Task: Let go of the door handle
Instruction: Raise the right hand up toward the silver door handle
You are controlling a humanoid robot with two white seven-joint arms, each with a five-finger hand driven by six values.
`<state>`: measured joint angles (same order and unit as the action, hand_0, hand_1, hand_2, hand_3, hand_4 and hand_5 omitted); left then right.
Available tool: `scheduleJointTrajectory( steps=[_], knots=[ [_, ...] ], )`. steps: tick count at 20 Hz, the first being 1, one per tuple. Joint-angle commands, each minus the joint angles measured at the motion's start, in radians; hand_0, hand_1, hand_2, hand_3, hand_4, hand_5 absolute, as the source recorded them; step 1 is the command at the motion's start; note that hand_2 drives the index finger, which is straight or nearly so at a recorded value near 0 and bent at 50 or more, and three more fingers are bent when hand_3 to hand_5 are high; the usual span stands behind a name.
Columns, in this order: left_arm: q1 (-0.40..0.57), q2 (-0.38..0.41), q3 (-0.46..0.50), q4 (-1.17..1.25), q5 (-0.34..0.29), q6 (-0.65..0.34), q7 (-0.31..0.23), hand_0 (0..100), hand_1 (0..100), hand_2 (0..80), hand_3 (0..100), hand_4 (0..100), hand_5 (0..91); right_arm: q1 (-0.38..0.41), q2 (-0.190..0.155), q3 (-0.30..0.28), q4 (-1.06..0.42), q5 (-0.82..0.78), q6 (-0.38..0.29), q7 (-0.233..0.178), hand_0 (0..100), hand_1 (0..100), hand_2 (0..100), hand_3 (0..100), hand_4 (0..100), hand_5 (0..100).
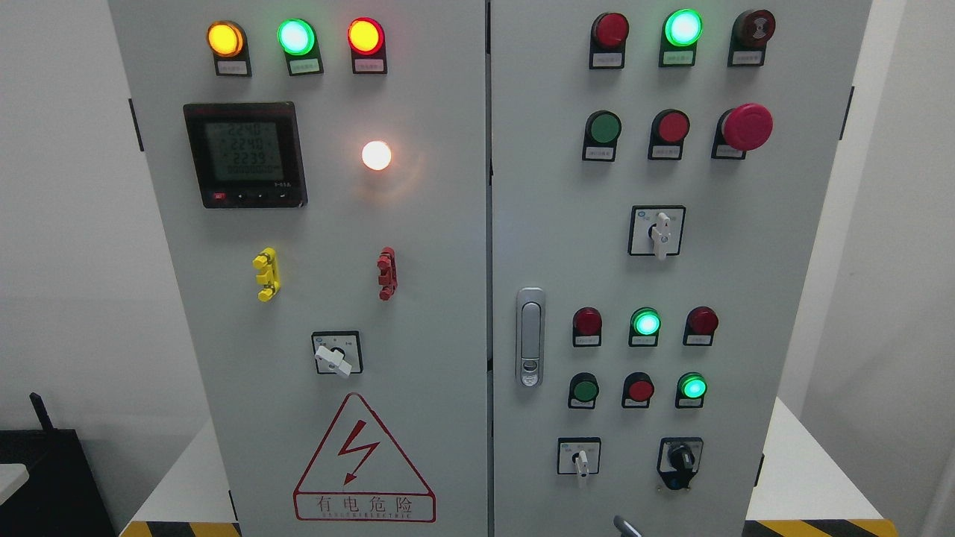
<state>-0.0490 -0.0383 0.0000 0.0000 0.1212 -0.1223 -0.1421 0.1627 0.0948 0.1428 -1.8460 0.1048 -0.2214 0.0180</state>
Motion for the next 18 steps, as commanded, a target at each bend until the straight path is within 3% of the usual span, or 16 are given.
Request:
scheduleJointTrajectory(
  steps=[1, 8, 12, 16, 18],
  knots=[
    [0.0, 0.0, 0.011, 0.017, 0.0, 0.001, -0.001, 12, 39, 0.0, 0, 0, 0.0, 0.001, -0.003, -0.002, -0.013, -0.004, 0.0, 0.0, 39, 8, 0, 11, 3, 0],
    [0.0, 0.0, 0.011, 0.017, 0.0, 0.001, -0.001, 12, 39, 0.0, 0, 0, 0.0, 0.0, -0.003, 0.001, -0.015, -0.002, 0.0, 0.0, 38, 9, 0, 14, 5, 0],
    [0.0, 0.0, 0.011, 0.017, 0.0, 0.001, -0.001, 12, 39, 0.0, 0, 0, 0.0, -0.005, -0.004, 0.006, -0.021, 0.015, -0.007, -0.001, 38, 10, 0, 25, 16, 0],
    [0.0, 0.0, 0.011, 0.017, 0.0, 0.001, -0.001, 12, 39, 0.0, 0, 0, 0.0, -0.012, 0.002, 0.004, -0.033, 0.104, -0.016, -0.013, 36, 14, 0, 40, 35, 17],
    [0.0, 0.0, 0.011, 0.017, 0.0, 0.001, -0.001, 12, 39, 0.0, 0, 0, 0.0, -0.043, 0.003, 0.003, -0.035, 0.172, -0.019, -0.045, 35, 19, 0, 47, 41, 24]
  ],
)
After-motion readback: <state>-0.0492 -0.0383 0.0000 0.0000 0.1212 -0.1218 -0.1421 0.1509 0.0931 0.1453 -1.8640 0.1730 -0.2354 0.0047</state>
